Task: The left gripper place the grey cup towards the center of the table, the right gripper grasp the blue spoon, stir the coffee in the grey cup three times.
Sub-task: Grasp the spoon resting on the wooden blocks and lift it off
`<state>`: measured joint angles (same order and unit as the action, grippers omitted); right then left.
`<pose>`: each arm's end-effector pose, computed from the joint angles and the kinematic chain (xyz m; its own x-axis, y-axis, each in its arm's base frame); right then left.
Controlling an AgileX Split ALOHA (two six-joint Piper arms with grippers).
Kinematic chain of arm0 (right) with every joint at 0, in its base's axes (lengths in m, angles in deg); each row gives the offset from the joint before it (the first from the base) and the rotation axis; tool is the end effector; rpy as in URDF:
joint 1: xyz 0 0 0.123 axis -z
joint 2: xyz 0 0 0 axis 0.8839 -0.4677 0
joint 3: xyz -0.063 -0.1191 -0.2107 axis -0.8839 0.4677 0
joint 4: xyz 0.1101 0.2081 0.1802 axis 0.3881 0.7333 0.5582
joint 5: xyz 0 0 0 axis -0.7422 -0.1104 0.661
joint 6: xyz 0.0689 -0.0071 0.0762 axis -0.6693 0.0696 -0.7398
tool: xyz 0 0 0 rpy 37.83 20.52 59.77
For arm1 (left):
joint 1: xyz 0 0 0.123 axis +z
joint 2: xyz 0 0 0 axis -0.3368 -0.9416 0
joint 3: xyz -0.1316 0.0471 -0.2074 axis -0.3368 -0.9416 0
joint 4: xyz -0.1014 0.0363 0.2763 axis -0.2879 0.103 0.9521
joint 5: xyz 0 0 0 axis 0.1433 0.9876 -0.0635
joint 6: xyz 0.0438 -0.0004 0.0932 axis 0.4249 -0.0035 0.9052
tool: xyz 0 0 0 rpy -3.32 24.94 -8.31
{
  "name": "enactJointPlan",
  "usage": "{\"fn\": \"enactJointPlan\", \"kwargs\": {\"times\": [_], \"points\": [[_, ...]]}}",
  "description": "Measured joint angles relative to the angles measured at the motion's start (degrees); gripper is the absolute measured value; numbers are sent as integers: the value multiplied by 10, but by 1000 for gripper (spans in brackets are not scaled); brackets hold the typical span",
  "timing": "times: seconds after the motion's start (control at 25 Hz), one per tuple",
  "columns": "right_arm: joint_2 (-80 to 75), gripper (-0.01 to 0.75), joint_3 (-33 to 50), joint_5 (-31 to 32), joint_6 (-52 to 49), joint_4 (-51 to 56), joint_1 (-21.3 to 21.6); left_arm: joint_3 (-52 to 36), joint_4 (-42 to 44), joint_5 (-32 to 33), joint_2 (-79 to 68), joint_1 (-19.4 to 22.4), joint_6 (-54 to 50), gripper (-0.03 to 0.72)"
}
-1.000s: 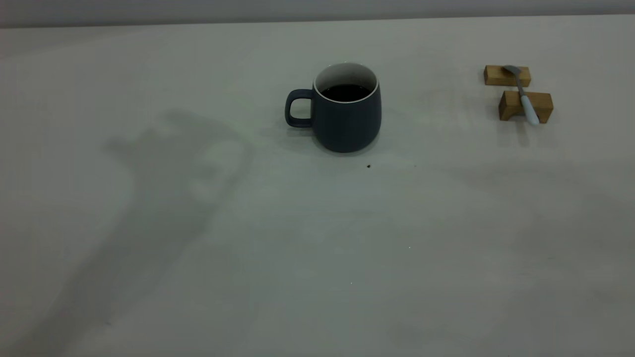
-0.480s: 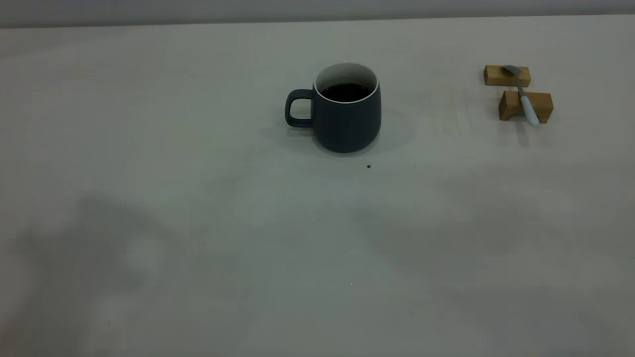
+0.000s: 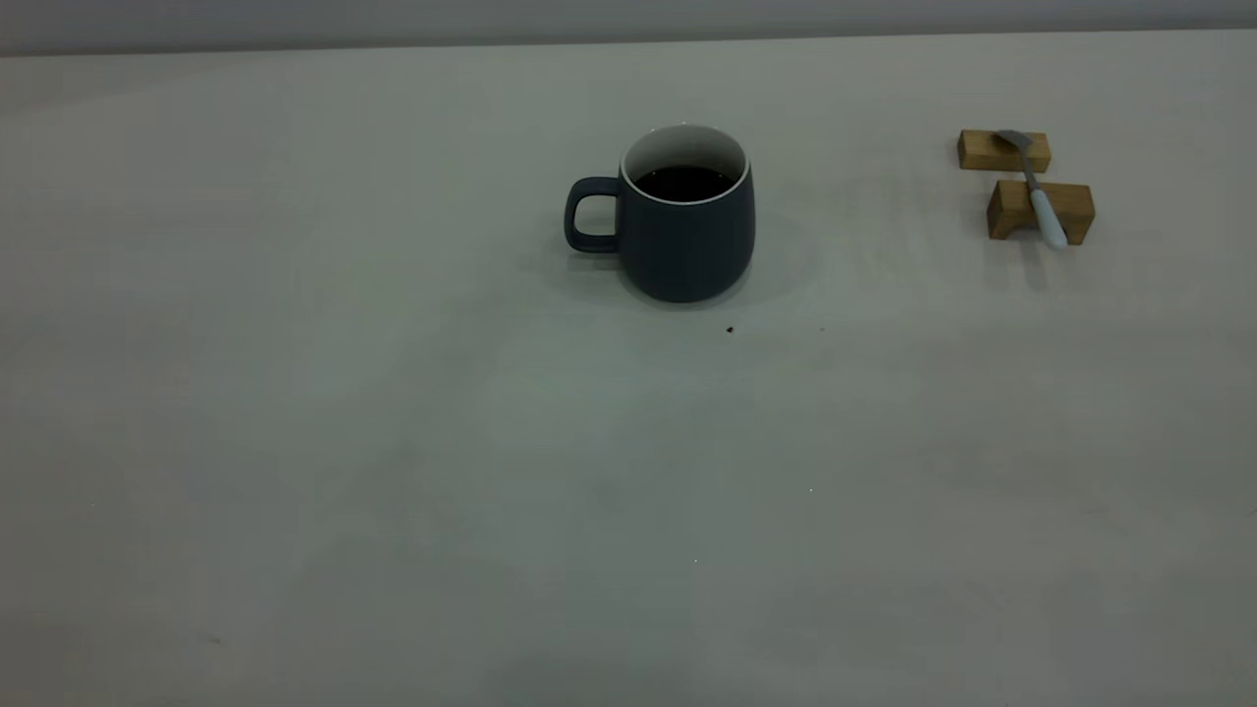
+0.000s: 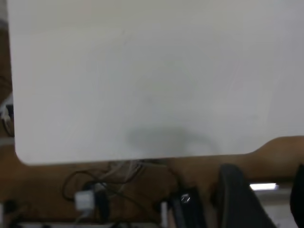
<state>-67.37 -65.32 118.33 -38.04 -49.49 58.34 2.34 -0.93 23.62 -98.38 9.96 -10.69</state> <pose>0.0792 0.0107 0.2791 -0.5642 -0.0860 -0.8211 -0.1369 0.9905 -0.0096 0.1619 -0.0094 0.2877 -0.7979 0.0556 -0.6002 -0.0004 0.9957 0.0928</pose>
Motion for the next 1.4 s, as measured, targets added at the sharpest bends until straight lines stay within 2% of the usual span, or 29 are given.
{"fn": "enactJointPlan", "kwargs": {"times": [0.16, 0.44, 0.96, 1.4], "points": [[0, 240, 0, 0, 0, 0, 0, -64, -5, -6, 100, 51, 3, 351], [0, 240, 0, 0, 0, 0, 0, -106, -42, -8, 215, 95, 18, 351], [0, 240, 0, 0, 0, 0, 0, -123, -59, -12, 338, 98, 29, 351], [0, 240, 0, 0, 0, 0, 0, -123, -70, -12, 345, 98, 47, 351]]}}
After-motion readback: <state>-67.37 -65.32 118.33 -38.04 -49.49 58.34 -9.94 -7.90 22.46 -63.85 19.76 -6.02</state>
